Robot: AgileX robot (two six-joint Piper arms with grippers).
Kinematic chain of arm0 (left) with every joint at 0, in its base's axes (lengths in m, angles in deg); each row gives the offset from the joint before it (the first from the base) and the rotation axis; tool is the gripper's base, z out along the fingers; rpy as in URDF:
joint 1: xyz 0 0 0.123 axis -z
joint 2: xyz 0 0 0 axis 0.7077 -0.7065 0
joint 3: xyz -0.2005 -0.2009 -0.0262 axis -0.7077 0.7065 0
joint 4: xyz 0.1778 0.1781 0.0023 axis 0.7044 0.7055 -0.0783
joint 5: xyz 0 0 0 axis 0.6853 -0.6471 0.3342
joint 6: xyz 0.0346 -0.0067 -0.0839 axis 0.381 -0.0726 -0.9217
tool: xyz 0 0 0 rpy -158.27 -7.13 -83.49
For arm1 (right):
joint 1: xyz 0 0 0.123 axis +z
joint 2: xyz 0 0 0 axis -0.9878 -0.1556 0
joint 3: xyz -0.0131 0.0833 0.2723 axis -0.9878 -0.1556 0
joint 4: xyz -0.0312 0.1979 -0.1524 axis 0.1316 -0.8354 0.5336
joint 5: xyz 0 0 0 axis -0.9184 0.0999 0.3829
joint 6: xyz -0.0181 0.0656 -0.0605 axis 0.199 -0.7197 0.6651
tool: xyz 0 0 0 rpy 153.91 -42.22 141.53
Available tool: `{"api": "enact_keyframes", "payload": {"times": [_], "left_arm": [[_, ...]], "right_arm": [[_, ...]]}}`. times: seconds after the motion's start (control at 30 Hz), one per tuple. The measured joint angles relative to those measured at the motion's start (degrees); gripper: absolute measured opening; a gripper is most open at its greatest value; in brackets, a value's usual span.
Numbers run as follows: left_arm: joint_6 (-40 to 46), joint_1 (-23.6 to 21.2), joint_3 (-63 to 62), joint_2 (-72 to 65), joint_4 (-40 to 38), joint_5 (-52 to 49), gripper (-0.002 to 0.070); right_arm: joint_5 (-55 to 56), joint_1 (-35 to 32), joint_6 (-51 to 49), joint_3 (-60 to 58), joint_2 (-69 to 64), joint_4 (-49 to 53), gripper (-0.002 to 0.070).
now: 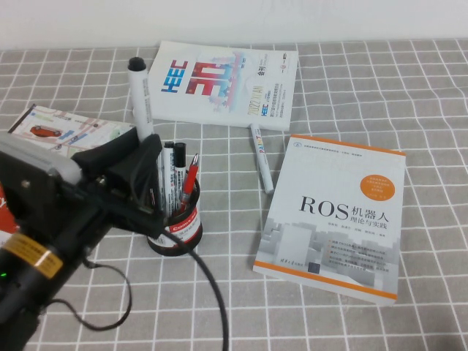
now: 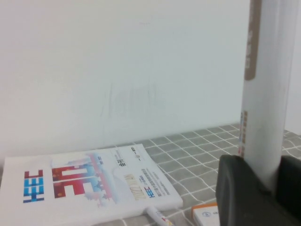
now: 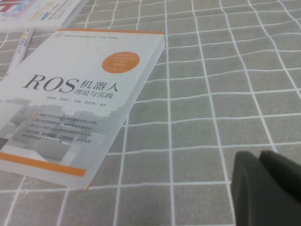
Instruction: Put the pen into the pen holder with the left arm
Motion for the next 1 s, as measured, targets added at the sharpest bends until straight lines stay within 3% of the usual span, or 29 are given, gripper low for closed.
{"api": "enact_keyframes", "payload": {"times": [0.43, 0.77, 1.0], "left_arm": [[1.5, -0.1, -0.2, -22.1, -6.6, 23.8, 0.0113], [1.6, -0.1, -1.3, -25.1, -7.3, 26.1, 0.0113], [-0.1, -0.1, -1.1, -19.5, -7.8, 21.8, 0.0113]], "right_arm": [[0.0, 0.0, 0.0, 0.0, 0.0, 0.0, -0.0015], [0.0, 0.0, 0.0, 0.0, 0.0, 0.0, -0.0015], [0.0, 0.0, 0.0, 0.0, 0.0, 0.0, -0.0015]]}}
